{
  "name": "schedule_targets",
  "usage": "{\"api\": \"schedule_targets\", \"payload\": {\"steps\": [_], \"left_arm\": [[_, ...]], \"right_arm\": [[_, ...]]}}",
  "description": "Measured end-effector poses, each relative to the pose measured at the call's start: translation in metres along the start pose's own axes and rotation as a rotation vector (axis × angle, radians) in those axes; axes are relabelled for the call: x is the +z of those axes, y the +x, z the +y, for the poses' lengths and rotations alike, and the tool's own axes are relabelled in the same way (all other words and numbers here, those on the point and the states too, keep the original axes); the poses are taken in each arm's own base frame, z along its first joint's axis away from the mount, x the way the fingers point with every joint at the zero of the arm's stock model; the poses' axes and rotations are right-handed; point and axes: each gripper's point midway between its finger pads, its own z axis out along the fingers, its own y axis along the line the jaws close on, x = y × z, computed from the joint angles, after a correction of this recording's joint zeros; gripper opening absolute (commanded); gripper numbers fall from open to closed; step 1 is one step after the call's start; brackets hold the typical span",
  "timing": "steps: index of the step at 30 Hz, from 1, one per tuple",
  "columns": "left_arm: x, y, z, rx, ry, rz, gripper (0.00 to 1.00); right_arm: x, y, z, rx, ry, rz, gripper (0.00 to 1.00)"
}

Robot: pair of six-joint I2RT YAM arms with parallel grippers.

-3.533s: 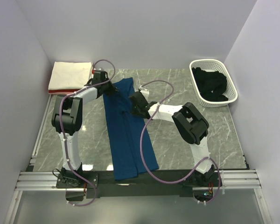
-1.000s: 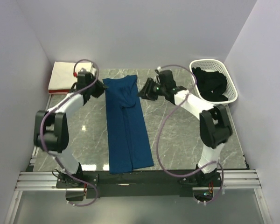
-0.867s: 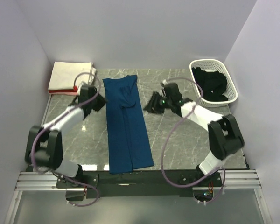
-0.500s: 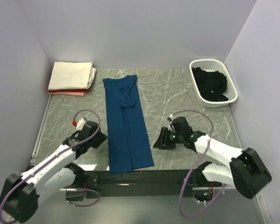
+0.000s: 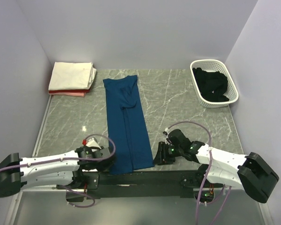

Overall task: Fold and stack the t-shirts
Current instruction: Fold the tshirt

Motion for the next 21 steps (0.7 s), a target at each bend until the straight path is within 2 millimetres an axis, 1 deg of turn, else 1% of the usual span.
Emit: {"api": "schedule_targets", "payload": {"steps": [3, 9, 15, 17, 21], "left_arm": [[-0.004, 0.012, 0.005, -0.004, -0.018, 0.015, 0.46], [-0.009, 0.026, 0.008, -0.004, 0.003, 0.044, 0.43], [-0.008, 0.030, 0.010, 0.023, 0.007, 0.032, 0.41], [-0.008, 0.031, 0.010, 0.037, 0.008, 0.026, 0.40], [-0.009, 0.032, 0.011, 0.054, 0.019, 0.023, 0.34]], "right_arm": [[0.003, 0.004, 0.000, 0.007, 0.000, 0.013, 0.45], [0.007, 0.006, 0.005, 0.008, -0.017, 0.018, 0.44], [0.012, 0.010, 0.000, 0.033, -0.019, 0.025, 0.41], [0.014, 0.011, 0.002, 0.031, -0.026, 0.026, 0.41], [0.018, 0.013, 0.006, 0.035, -0.043, 0.033, 0.38]]}}
